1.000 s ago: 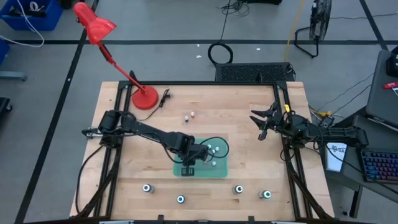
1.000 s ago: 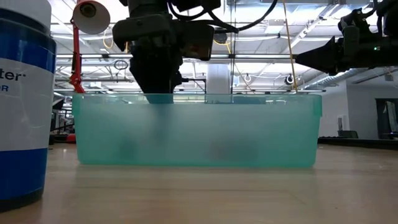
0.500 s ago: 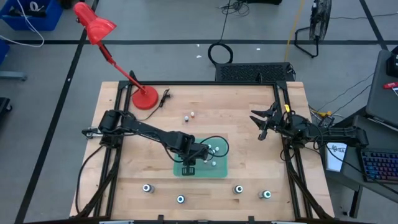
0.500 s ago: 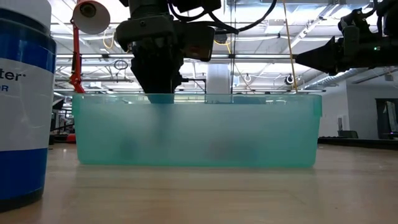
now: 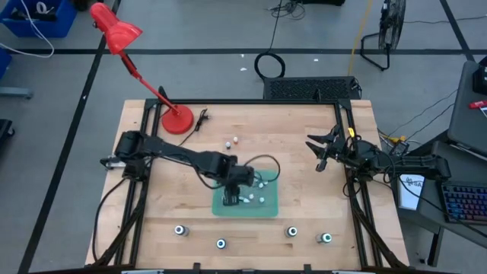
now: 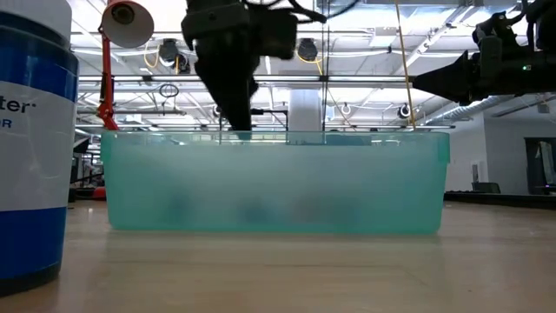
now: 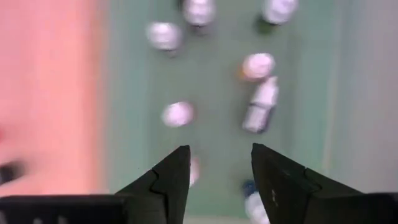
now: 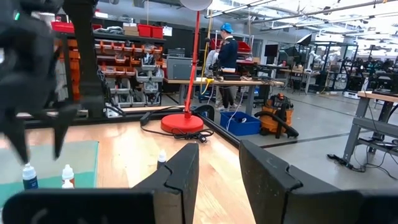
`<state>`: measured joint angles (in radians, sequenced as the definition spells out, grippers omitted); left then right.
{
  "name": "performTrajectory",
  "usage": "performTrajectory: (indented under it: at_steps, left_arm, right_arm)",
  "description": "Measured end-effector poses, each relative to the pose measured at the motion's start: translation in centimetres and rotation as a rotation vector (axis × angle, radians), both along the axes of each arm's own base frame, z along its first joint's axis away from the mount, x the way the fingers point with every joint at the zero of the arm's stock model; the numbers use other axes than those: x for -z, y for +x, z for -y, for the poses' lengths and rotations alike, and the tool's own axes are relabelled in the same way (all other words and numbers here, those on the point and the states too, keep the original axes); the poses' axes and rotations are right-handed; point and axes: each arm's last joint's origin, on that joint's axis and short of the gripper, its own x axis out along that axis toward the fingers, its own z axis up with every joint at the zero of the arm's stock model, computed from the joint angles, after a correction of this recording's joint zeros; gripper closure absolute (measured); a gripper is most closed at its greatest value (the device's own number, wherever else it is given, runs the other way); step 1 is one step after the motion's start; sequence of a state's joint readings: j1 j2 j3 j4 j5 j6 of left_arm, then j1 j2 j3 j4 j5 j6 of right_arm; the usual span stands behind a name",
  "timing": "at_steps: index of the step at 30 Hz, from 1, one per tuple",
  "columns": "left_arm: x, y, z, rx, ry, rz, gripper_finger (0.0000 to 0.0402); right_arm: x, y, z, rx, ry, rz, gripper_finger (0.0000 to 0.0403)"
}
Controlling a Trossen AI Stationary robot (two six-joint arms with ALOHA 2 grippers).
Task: Pick & Place food coloring
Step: Put the small blue food coloring bottle into the green bin
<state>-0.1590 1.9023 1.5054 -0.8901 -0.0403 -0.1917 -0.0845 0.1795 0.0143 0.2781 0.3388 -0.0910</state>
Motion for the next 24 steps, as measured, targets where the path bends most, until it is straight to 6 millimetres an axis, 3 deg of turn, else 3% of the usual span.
performTrajectory:
  at_steps: [6, 11, 15, 19, 24]
  left_arm:
    - [-4.1, -2.0, -3.3, -0.117, 0.228, 0.048, 0.0227]
    - [-5.5, -3.0, -8.0, -0.238, 0.219, 0.048, 0.0227]
    - [-4.7, -3.1, -12.5, -0.307, 0.193, 0.007, 0.0227]
    - [-2.7, -3.2, -16.5, -0.382, 0.145, -0.061, 0.0227]
    - [-0.8, -2.8, -18.9, -0.376, 0.056, -0.074, 0.0227]
  right_arm:
    - [0.1, 0.0, 0.0, 0.000, 0.000, -0.006, 0.0298]
    - [0.1, 0.1, 0.0, 0.000, 0.001, -0.007, 0.0298]
    - [0.1, 0.1, 0.0, 0.000, 0.001, -0.007, 0.0298]
    - [0.1, 0.1, 0.0, 0.000, 0.001, -0.007, 0.0298]
    - [0.1, 0.1, 0.0, 0.000, 0.001, -0.007, 0.0298]
